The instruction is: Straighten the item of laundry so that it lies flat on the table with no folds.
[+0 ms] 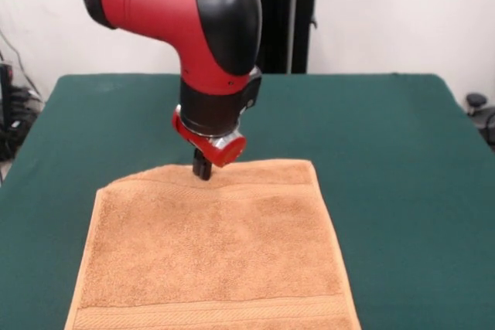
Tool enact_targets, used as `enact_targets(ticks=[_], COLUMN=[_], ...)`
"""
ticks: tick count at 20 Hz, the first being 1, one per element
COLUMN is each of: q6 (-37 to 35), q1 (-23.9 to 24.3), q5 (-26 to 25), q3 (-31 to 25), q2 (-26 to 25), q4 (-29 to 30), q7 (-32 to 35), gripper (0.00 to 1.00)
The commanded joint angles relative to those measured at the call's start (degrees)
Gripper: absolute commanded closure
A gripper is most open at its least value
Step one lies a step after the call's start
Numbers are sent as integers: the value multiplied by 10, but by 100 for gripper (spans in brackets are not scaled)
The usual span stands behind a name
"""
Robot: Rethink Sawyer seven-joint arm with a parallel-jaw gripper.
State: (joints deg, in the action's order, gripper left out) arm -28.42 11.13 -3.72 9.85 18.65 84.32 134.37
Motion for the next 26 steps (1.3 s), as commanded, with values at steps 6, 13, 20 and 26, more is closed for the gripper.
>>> enact_targets(ticks=[6, 13, 20, 26], q6=[142, 110, 101, 52], q1=[-245, -299, -299, -286], q5=[222, 276, 284, 300], q3=[171, 262, 270, 243], q2=[-254, -321, -322, -296], q4=[-107, -143, -143, -130], q7=[356, 383, 372, 357], gripper=[100, 100, 100, 100])
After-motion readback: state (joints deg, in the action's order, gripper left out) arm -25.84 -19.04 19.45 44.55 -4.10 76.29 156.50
